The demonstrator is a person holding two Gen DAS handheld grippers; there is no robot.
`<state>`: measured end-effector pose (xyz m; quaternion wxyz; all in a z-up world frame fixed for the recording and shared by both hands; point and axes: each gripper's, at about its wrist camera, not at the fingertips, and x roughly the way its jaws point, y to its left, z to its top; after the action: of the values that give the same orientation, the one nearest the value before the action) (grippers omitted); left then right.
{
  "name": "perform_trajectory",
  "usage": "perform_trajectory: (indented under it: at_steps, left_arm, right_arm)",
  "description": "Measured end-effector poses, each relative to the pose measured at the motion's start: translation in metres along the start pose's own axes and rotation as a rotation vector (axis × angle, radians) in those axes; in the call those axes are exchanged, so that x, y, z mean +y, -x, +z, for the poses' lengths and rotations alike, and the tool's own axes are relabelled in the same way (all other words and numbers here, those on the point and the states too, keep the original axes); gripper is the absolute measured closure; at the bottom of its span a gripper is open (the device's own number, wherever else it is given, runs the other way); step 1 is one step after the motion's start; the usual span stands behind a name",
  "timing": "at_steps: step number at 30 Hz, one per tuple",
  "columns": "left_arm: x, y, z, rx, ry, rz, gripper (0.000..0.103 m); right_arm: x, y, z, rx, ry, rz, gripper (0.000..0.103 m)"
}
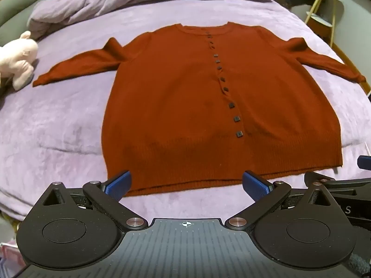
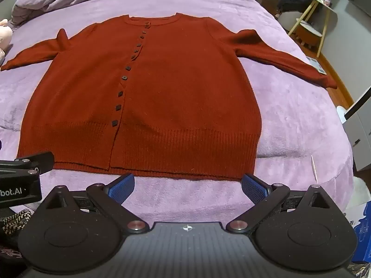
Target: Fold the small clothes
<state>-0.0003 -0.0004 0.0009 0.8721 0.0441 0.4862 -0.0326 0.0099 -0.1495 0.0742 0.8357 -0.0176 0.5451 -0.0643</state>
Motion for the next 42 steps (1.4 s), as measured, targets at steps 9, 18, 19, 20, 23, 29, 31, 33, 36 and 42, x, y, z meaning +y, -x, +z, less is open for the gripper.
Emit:
perform_trajectory:
  at_steps: [9, 18, 19, 20, 23, 29, 31, 33, 36, 42]
  left_arm:
    - [0.0011, -0.0004, 0.0018, 0.014, 0.005, 0.009, 0.0]
    - [0.0005, -0.0028, -0.0007, 0.015, 0.006, 0.014, 0.0]
    - [0.0007, -0.003, -0.0006, 0.016, 0.007, 0.015, 0.0]
    - [0.0012, -0.0037, -0.0005, 0.017, 0.007, 0.014, 0.0]
    - [0.0017, -0.0045, -0.0006, 0.02, 0.009, 0.016, 0.0]
    - [0.0024, -0.0048, -0.0016, 0.019, 0.01, 0.016, 0.0]
    - [0.0024, -0.0048, -0.0015, 0.02, 0.011, 0.017, 0.0]
    - [0.0025, -0.0049, -0.0016, 0.02, 0.011, 0.017, 0.0]
    - [0.0025, -0.0049, -0.0015, 0.02, 0.011, 0.016, 0.0]
    - [0.0031, -0.0051, -0.002, 0.02, 0.01, 0.017, 0.0]
  right_arm:
    - [0.001, -0.0043, 0.0022, 0.005, -0.005, 0.005, 0.004]
    - [-0.0013, -0.002, -0.0004, -0.004, -0.009, 0.009, 0.004]
    - [-0.0014, -0.0018, -0.0003, -0.004, -0.009, 0.009, 0.004]
    - [-0.0014, -0.0018, -0.0003, -0.005, -0.009, 0.009, 0.004]
    - [-0.0012, -0.0019, -0.0005, -0.003, -0.009, 0.013, 0.004]
    - [0.0, -0.0012, 0.0003, -0.004, -0.007, 0.017, 0.004]
    - [0.0002, -0.0009, 0.0002, -0.004, -0.006, 0.018, 0.004]
    - [0.0004, -0.0009, 0.0002, -0.004, -0.006, 0.019, 0.004]
    - [0.0004, -0.0005, 0.0002, -0.005, -0.008, 0.02, 0.004]
    - [0.0002, -0.0006, -0.0001, -0.006, -0.007, 0.024, 0.004]
